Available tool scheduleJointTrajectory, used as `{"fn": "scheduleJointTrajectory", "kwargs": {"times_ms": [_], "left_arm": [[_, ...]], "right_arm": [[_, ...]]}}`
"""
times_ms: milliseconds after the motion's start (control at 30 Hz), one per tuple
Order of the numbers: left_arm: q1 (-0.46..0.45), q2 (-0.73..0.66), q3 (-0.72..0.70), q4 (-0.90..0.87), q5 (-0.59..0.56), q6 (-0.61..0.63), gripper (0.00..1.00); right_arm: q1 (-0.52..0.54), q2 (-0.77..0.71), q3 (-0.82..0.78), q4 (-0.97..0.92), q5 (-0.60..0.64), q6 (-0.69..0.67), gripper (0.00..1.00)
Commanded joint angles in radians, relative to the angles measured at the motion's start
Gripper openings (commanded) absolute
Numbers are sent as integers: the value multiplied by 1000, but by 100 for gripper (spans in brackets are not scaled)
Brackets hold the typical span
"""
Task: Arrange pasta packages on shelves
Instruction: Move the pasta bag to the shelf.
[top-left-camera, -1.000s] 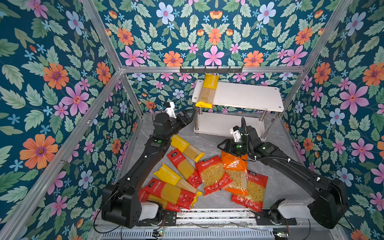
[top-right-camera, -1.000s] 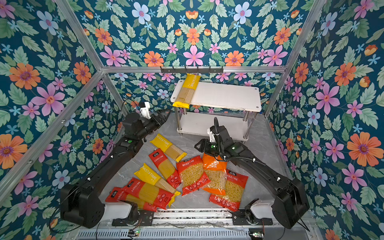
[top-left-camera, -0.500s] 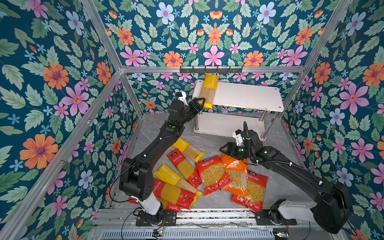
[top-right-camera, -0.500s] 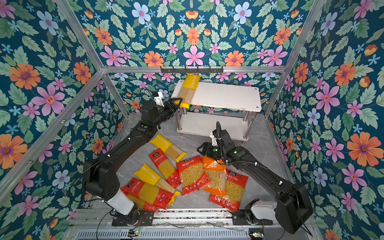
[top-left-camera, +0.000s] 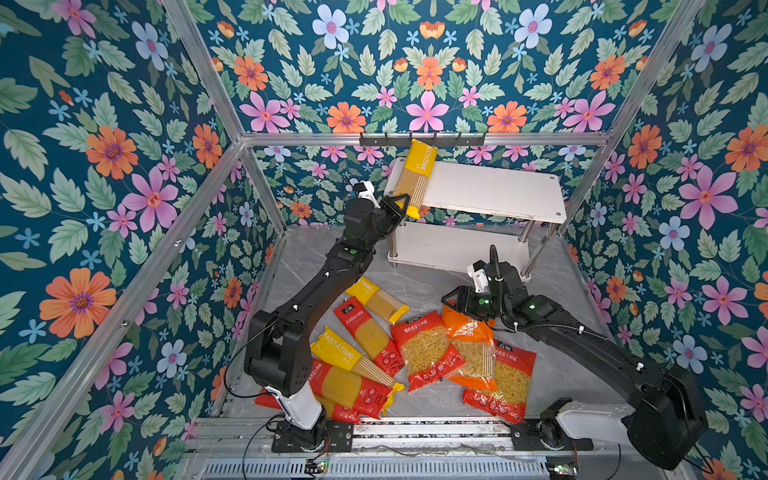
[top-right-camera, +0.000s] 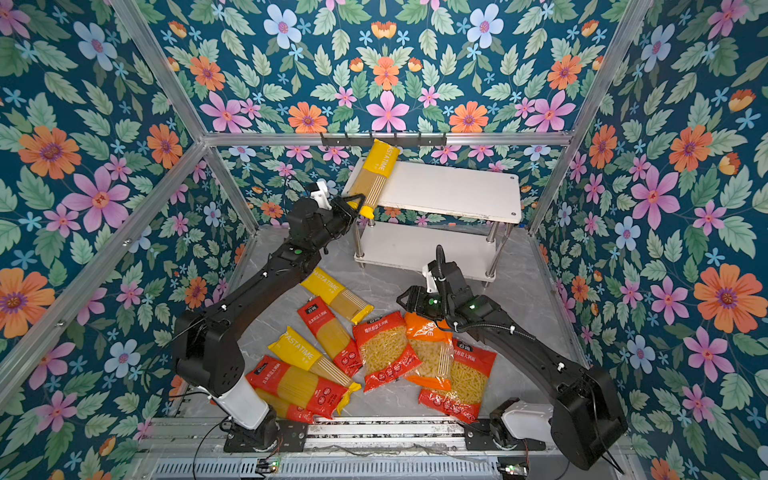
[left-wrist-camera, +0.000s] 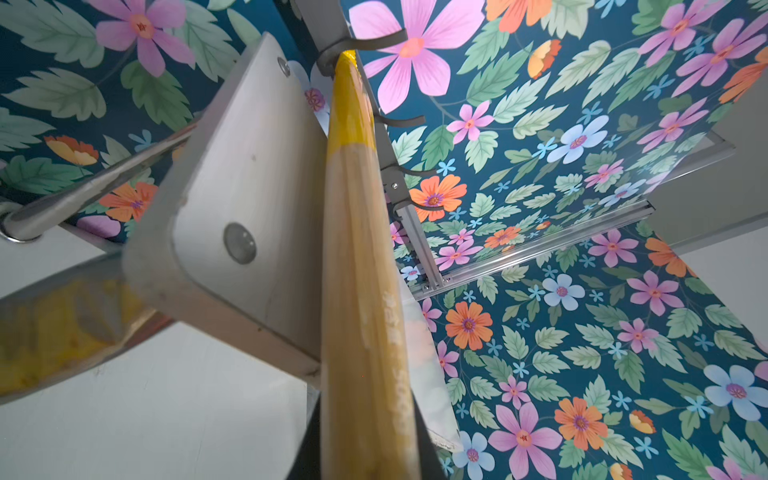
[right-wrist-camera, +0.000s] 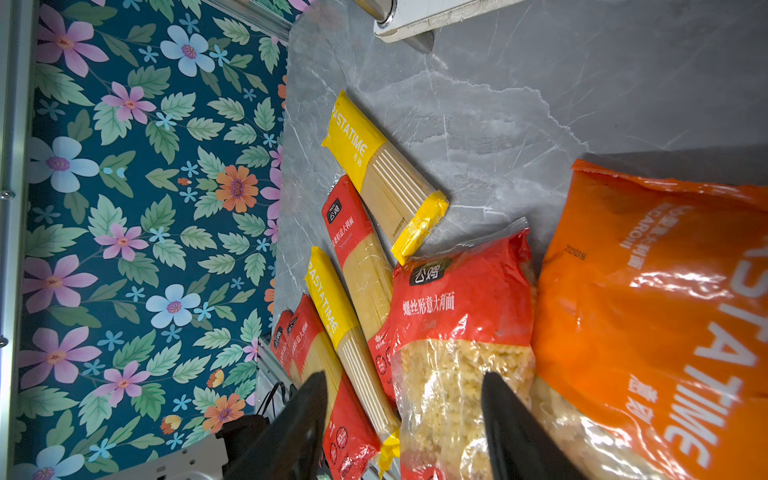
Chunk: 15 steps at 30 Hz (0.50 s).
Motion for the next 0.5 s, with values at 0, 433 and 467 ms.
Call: {"fn": "scheduleJointTrajectory", "kwargs": {"times_ms": [0,433,467], "left_arm": [[2,-11,-1,49,-87,-6,8],[-11,-52,10,-31,-191,-140,0],[-12,-55,-2,-37,-203,-170,0]], "right_arm": [[0,4,-1,27,-11,0,61],[0,14,2,31,-11,0,61],[0,14,1,32,-11,-2,61]]}}
